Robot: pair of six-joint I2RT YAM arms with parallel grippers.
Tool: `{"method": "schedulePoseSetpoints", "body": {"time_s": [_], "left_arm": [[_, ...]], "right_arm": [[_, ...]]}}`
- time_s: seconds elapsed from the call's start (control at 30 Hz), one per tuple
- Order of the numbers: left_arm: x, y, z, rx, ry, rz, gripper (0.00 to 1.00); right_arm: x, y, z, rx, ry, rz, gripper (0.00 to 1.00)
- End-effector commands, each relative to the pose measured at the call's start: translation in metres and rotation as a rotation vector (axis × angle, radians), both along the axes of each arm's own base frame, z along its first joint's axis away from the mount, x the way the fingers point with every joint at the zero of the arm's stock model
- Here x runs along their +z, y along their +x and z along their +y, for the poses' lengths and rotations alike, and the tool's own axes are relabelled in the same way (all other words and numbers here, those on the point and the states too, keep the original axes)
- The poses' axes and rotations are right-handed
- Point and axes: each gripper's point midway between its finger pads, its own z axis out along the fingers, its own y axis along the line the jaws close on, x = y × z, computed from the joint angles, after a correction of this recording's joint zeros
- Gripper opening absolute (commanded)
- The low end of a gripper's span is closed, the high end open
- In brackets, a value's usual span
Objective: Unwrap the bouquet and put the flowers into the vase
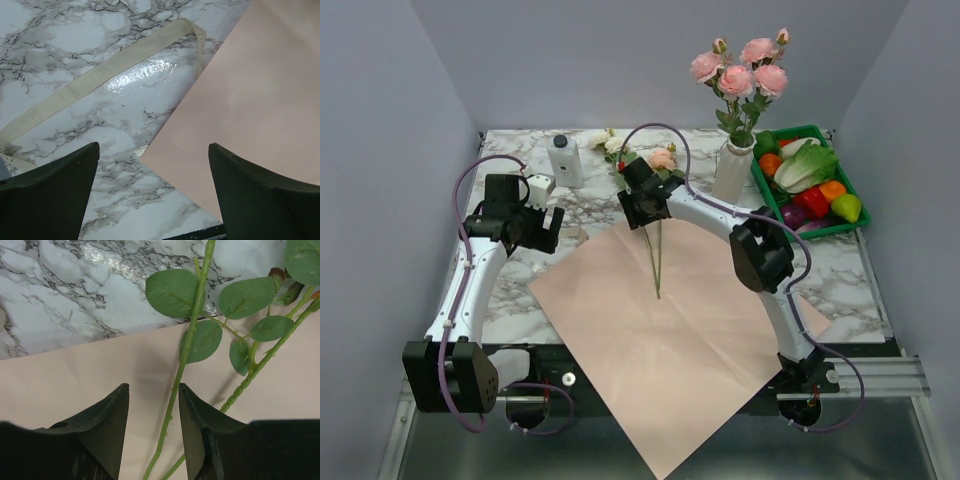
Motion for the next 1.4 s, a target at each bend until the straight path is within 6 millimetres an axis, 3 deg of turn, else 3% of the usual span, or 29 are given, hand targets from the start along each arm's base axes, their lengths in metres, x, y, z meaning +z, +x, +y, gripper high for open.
{"method": "schedulePoseSetpoints", "body": {"time_s": [0.0, 0.53, 0.63, 0.83, 0.87, 0.93, 1.17, 1.37], "left_arm": [[0.001, -0.003, 0.002, -0.009, 0.012, -0.015, 0.99], [0.006, -0.008, 0.004, -0.013, 0.023, -0.034, 0.99], [0.006, -0.009, 0.004, -0.01, 0.021, -0.033, 0.99], [0.006, -0.009, 0.006, 0.0, 0.029, -0.03, 0.99], [0.004, -0.009, 0.007, 0.002, 0.035, -0.025, 0.99], [0.002, -0.009, 0.008, 0.003, 0.038, -0.021, 0.99], [0.005, -0.008, 0.009, 0.007, 0.043, -0.018, 0.99], [0.009, -0.009, 0.008, 0.008, 0.036, -0.023, 0.99]], "right_arm": [[-0.007, 0.004, -0.001, -0.024, -0.001, 0.035, 0.52], [-0.043, 0.007, -0.013, -0.055, -0.023, 0.158, 0.48], [-0.048, 0.004, -0.014, -0.053, -0.028, 0.175, 0.43], [-0.047, 0.003, -0.015, -0.056, -0.03, 0.174, 0.13], [-0.037, 0.005, -0.014, -0.056, -0.02, 0.157, 0.05], [-0.017, 0.012, -0.012, -0.057, 0.003, 0.109, 0.01], [0.116, 0.034, 0.0, -0.035, 0.178, -0.155, 0.01], [0.227, 0.04, -0.009, -0.048, 0.298, -0.378, 0.01]]}}
